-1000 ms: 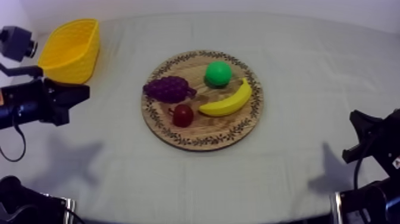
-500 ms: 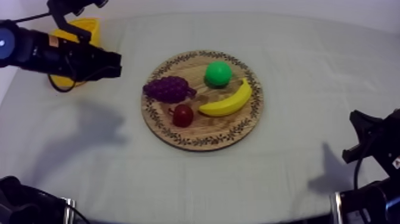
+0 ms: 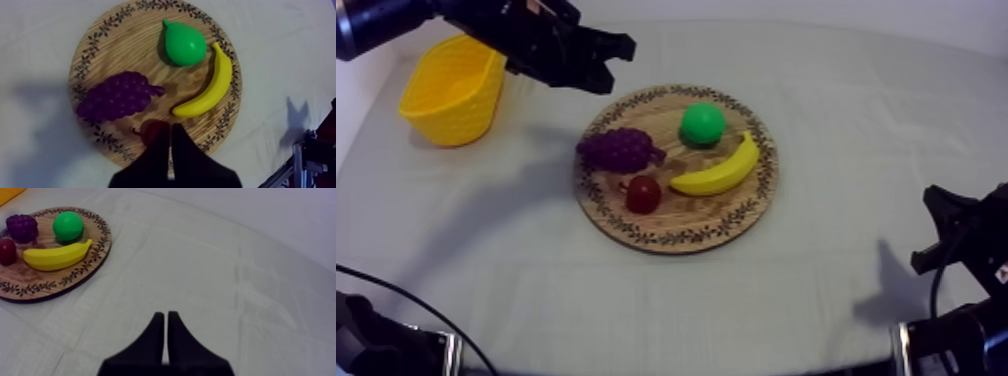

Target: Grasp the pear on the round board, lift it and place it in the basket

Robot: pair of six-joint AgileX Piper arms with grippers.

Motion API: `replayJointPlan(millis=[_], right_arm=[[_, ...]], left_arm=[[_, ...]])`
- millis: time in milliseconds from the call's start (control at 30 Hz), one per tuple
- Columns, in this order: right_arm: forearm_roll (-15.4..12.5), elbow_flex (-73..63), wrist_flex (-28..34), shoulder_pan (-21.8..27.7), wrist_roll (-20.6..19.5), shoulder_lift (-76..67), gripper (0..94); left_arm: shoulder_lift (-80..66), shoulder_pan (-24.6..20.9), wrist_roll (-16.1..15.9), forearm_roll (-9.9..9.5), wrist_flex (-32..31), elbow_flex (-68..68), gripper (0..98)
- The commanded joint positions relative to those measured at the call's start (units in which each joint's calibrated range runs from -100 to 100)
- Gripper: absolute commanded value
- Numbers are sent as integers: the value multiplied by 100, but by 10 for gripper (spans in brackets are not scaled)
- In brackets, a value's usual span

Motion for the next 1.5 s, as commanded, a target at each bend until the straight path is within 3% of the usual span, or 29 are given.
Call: replayJointPlan(millis=[0,600,1267,1467], right_arm=[[-1,0,1,1,-3,-4,4],[-1,0,1,1,-3,-4,4],[-1,0,1,1,-3,-4,4],[-1,0,1,1,-3,-4,4]], left_arm=[[468,52,51,-15,197,-926,0],[2659,268,745,-139,1371,-4328,0],[3005,267,1120,-242,1441,-4514,4],[2922,297,1307,-264,1583,-4631,123]])
